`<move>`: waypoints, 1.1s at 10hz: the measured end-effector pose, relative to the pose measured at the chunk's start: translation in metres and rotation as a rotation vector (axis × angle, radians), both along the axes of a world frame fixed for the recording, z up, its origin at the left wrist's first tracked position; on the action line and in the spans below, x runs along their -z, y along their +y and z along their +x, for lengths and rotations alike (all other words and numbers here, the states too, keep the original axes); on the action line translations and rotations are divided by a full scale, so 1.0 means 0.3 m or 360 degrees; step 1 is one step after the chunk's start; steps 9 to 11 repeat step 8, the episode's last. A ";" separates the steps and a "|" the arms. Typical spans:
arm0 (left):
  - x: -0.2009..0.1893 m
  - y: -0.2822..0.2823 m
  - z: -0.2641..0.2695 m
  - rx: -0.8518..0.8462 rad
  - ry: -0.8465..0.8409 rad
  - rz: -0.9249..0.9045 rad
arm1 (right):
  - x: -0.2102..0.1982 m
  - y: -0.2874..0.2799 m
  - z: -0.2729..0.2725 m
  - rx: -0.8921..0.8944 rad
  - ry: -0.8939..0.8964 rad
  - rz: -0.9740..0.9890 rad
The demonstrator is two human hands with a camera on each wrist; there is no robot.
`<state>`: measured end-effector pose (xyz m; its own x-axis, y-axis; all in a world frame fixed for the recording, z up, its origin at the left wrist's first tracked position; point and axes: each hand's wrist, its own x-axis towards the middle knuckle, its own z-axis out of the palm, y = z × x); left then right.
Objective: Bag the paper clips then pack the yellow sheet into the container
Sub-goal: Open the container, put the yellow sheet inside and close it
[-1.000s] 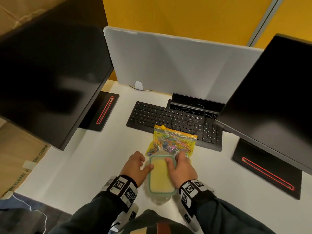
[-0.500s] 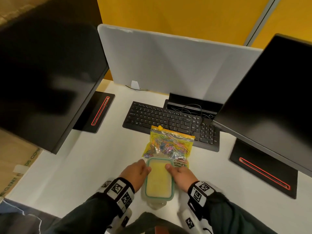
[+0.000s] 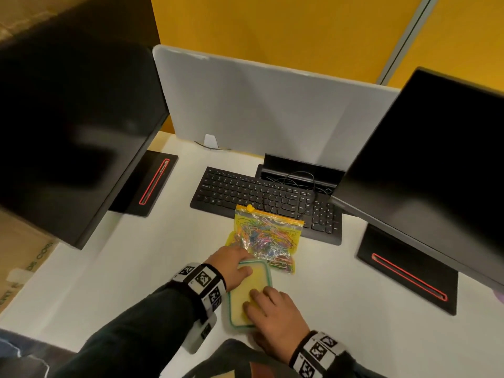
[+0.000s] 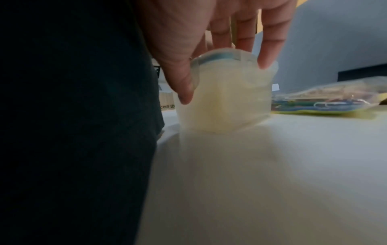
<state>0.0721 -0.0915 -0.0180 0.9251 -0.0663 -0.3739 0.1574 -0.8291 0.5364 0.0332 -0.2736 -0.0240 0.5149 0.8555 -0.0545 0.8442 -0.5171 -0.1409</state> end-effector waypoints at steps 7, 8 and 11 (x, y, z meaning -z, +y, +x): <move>0.028 0.032 -0.154 0.0173 0.0501 0.0498 | -0.073 -0.254 0.165 0.1041 0.0237 0.0104; -0.002 0.059 -0.174 0.0162 0.0589 0.0351 | -0.221 -0.226 0.259 0.1105 0.0370 0.0316; -0.002 0.059 -0.174 0.0162 0.0589 0.0351 | -0.221 -0.226 0.259 0.1105 0.0370 0.0316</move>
